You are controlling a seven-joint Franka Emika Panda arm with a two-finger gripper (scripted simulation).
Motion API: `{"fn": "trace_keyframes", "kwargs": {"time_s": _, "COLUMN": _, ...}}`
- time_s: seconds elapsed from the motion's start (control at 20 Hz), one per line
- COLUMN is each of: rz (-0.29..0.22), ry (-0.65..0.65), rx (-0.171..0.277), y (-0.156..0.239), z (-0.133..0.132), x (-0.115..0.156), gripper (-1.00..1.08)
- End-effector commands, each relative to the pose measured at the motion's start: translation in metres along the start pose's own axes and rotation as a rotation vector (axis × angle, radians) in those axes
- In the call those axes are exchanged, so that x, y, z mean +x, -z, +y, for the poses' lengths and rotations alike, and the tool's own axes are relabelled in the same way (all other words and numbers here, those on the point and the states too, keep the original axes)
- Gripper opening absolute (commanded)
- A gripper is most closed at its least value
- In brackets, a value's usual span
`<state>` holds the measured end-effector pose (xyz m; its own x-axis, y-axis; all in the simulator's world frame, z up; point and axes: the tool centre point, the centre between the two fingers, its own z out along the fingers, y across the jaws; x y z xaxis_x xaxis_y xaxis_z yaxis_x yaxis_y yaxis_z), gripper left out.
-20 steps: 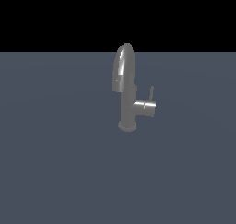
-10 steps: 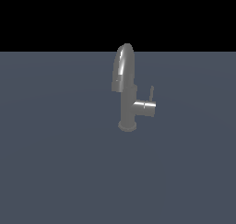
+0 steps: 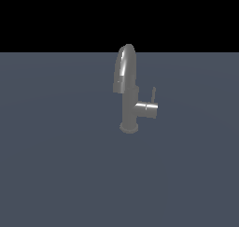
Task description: Turn on the faucet by rotating a designated handle.
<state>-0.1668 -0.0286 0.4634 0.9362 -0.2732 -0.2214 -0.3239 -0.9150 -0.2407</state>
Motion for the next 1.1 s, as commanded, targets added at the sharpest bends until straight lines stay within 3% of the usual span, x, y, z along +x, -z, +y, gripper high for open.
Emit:
{"fn": "trace_keyframes", "kwargs": {"time_s": 0.0, "rz": -0.034, "ry": -0.045, "rx": 0.041, "y": -0.002, "z": 0.001, "x": 0.016, "gripper": -1.00}}
{"fn": "trace_keyframes", "kwargs": {"time_s": 1.05, "rz": -0.347, "ry": -0.441, "rx": 0.423, "y": -0.046, "z": 0.033, "x": 0.146, "gripper": -1.00}}
